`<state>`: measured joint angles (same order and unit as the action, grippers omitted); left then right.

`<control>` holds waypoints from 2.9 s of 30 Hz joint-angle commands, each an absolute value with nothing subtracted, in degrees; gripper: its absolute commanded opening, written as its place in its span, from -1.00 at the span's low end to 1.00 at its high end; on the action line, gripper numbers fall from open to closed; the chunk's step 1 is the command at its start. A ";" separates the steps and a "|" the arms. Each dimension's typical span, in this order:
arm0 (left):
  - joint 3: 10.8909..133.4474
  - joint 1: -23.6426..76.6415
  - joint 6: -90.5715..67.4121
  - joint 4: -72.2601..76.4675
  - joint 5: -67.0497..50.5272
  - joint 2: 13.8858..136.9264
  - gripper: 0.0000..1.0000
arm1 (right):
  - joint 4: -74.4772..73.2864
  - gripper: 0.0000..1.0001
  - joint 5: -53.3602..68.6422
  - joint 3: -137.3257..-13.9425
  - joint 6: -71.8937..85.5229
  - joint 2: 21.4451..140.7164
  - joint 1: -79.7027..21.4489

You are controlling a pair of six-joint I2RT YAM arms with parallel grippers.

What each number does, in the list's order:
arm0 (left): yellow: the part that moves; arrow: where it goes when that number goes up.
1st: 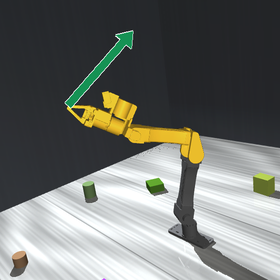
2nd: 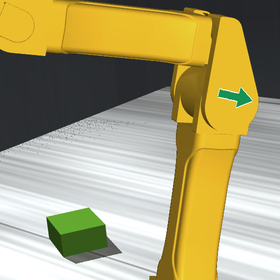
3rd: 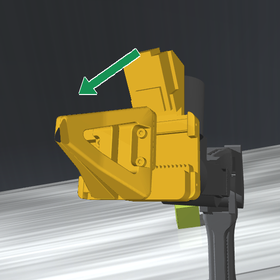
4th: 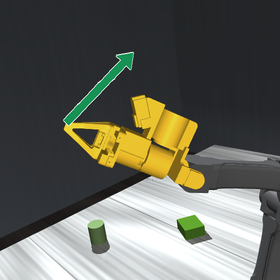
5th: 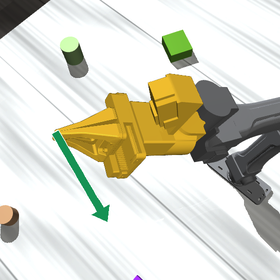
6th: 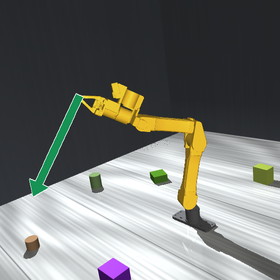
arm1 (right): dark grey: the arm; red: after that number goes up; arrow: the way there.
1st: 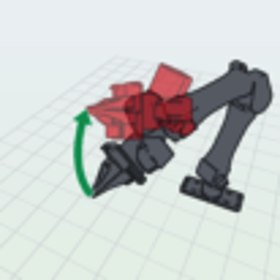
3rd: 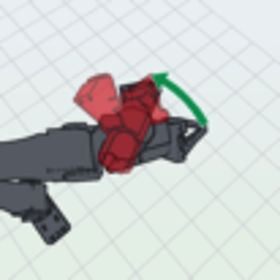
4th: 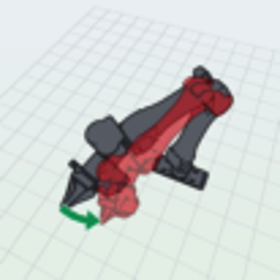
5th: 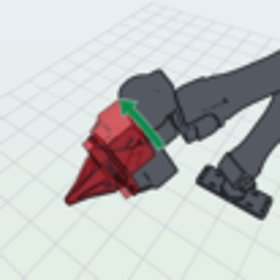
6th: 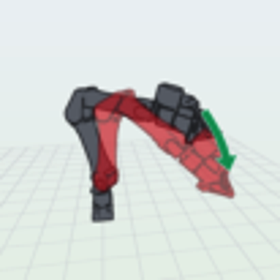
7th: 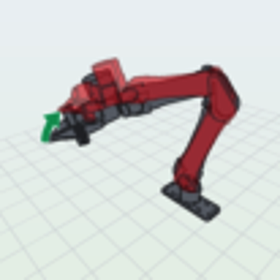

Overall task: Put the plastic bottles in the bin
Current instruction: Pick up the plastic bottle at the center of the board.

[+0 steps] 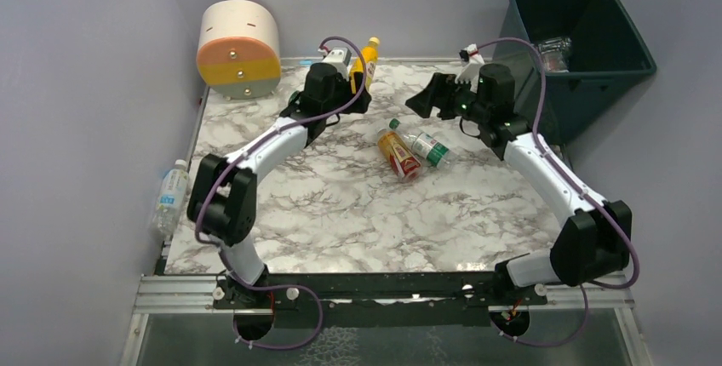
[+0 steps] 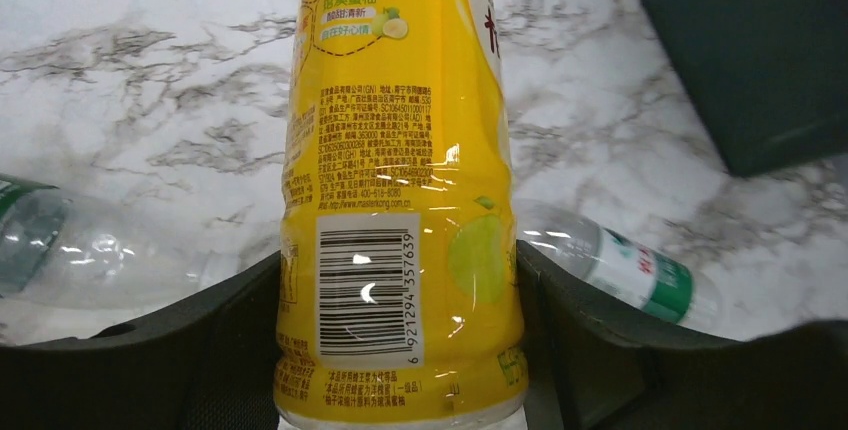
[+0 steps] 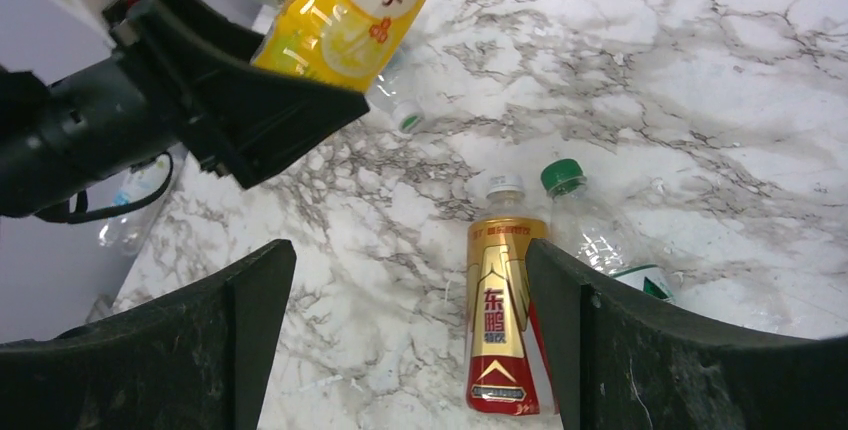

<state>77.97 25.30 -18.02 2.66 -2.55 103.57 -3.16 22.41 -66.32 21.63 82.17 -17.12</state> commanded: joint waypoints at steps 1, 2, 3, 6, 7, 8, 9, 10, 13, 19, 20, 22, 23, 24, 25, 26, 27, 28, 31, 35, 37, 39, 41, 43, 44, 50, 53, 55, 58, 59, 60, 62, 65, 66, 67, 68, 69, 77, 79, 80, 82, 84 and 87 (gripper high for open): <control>68.97 27.34 -22.20 6.13 -9.42 90.70 0.33 | -4.12 0.79 26.55 -64.62 24.32 75.89 -17.05; 67.10 27.54 -22.76 6.40 -10.80 88.06 0.33 | -4.40 0.79 27.20 -64.59 24.92 74.60 -17.05; 65.26 27.78 -23.55 6.57 -12.14 85.44 0.33 | -4.81 0.80 27.98 -64.59 25.44 73.36 -17.05; 61.05 28.06 -25.44 6.34 -16.88 78.17 0.33 | -6.40 0.83 30.31 -65.23 26.98 69.86 -17.05; 59.91 28.08 -25.82 6.14 -18.19 75.58 0.34 | -6.75 0.84 31.47 -65.41 27.72 68.84 -17.05; 58.81 28.17 -26.05 5.88 -19.30 72.31 0.34 | -6.91 0.85 33.05 -65.59 28.41 68.04 -17.05; 57.77 28.18 -26.47 5.62 -20.00 69.89 0.34 | -6.82 0.87 34.50 -65.46 29.37 67.28 -17.05; 57.01 28.13 -26.79 5.43 -20.86 67.68 0.35 | -6.57 0.88 36.08 -65.31 30.43 66.78 -17.05; 56.10 28.21 -27.50 4.23 -23.03 62.53 0.36 | -4.51 0.94 41.62 -64.37 35.23 66.25 -17.05; 53.24 28.31 -29.46 6.30 -25.10 57.70 0.37 | 16.81 0.96 54.02 -57.56 51.05 67.82 -17.05; 52.60 28.36 -30.03 7.18 -25.59 57.46 0.37 | 18.51 0.96 54.48 -57.19 52.32 68.44 -17.05; 51.36 28.39 -30.68 9.16 -26.34 57.39 0.38 | 21.18 0.96 54.55 -57.19 53.53 69.65 -17.05; 51.08 28.39 -30.84 9.89 -26.81 57.64 0.38 | 22.73 0.96 54.76 -57.28 54.31 70.02 -17.05; 51.06 28.43 -30.91 10.21 -27.40 58.15 0.38 | 24.76 0.96 55.10 -57.42 55.35 70.48 -17.07; 51.11 28.45 -31.04 10.56 -28.00 58.78 0.38 | 26.31 0.96 55.38 -57.65 56.13 70.89 -17.10; 50.96 28.40 -31.46 11.26 -28.59 59.28 0.38 | 27.34 0.96 55.71 -57.98 56.66 71.37 -17.06; 50.80 28.47 -31.85 11.88 -28.93 59.77 0.38 | 28.16 0.96 56.05 -58.41 57.12 72.03 -17.13; 50.64 28.48 -32.24 12.66 -29.01 60.04 0.38 | 28.81 0.96 56.15 -58.73 57.42 72.59 -17.10; 50.19 28.88 -32.73 14.67 -28.98 60.87 0.38 | 29.82 0.96 55.89 -59.44 57.82 74.53 -17.07; 50.83 29.71 -32.79 15.59 -29.29 62.44 0.38 | 29.20 0.96 54.43 -60.14 56.78 77.12 -17.14; 51.12 30.25 -32.55 15.74 -29.39 63.24 0.38 | 29.76 0.96 54.15 -60.26 56.98 78.52 -17.14; 51.38 30.84 -32.52 15.86 -29.58 64.16 0.38 | 32.52 0.96 54.14 -60.22 58.60 79.86 -17.14; 51.37 31.51 -32.46 16.14 -29.54 64.94 0.38 | 35.86 0.96 54.37 -60.50 60.45 81.17 -17.14; 51.25 32.12 -32.39 16.41 -29.53 65.41 0.38 | 37.64 0.96 54.33 -60.99 61.59 82.32 -17.14; 51.13 32.38 -32.35 16.64 -29.51 65.54 0.38 | 37.85 0.96 54.24 -61.32 61.76 82.74 -17.22; 50.57 33.75 -32.43 17.11 -29.36 66.31 0.38 | 38.44 0.92 53.81 -63.15 61.87 84.88 -17.48; 50.19 33.93 -32.68 17.60 -29.76 66.57 0.38 | 38.68 0.87 53.72 -63.36 61.92 85.55 -17.83; 50.19 34.16 -32.70 17.82 -30.18 66.91 0.38 | 39.08 0.81 53.78 -63.23 62.13 85.95 -18.00; 50.12 34.23 -32.70 17.89 -30.41 67.28 0.39 | 40.37 0.62 53.92 -62.73 62.81 86.41 -18.26; 50.17 34.24 -32.70 17.92 -30.55 67.36 0.39 | 40.88 0.53 54.03 -62.61 63.10 86.55 -18.34; 50.18 34.34 -32.74 18.04 -30.77 67.55 0.40 | 41.22 0.45 54.12 -62.55 63.25 86.65 -18.41; 50.36 34.30 -32.78 18.02 -31.52 68.16 0.42 | 41.39 0.31 54.38 -62.57 63.28 86.82 -18.54; 50.46 34.28 -32.94 17.93 -31.99 68.88 0.44 | 41.16 0.09 54.24 -62.32 63.19 86.84 -18.60; 50.47 34.34 -32.96 17.85 -31.92 68.90 0.44 | 41.07 -0.03 54.23 -62.39 63.22 86.84 -18.63; 50.53 34.36 -32.96 17.78 -31.78 68.97 0.46 | 41.05 -0.14 54.29 -62.36 63.26 86.82 -18.63; 50.63 34.36 -32.96 17.64 -31.74 68.99 0.49 | 41.05 -0.18 54.31 -62.35 63.19 86.79 -18.63; 50.74 34.29 -32.93 17.37 -31.73 69.06 0.54 | 40.91 -0.18 54.25 -62.32 63.15 86.71 -18.63; 54.41 34.30 -28.66 8.81 -27.92 67.15 0.98 | 34.11 -0.17 52.00 -65.28 57.46 86.49 -18.63; 55.36 34.35 -27.63 6.64 -26.69 66.31 0.98 | 30.79 -0.17 50.41 -67.53 54.47 86.92 -18.55; 55.71 34.22 -27.23 5.62 -26.03 65.89 0.98 | 28.40 -0.17 49.41 -68.90 52.51 87.23 -18.55; 56.21 34.19 -26.55 3.75 -24.46 64.61 0.98 | 23.67 -0.17 47.08 -71.85 48.36 87.83 -18.31; 56.38 34.19 -26.05 2.52 -22.84 63.04 0.98 | 18.74 -0.17 44.15 -75.23 44.28 88.50 -17.76; 56.34 34.19 -25.24 0.89 -21.45 60.64 0.98 | 13.12 -0.17 40.57 -79.78 39.82 89.60 -15.94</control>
<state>54.43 33.82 -27.44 4.23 -24.29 64.95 22.68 49.76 -74.00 50.57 87.96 -18.31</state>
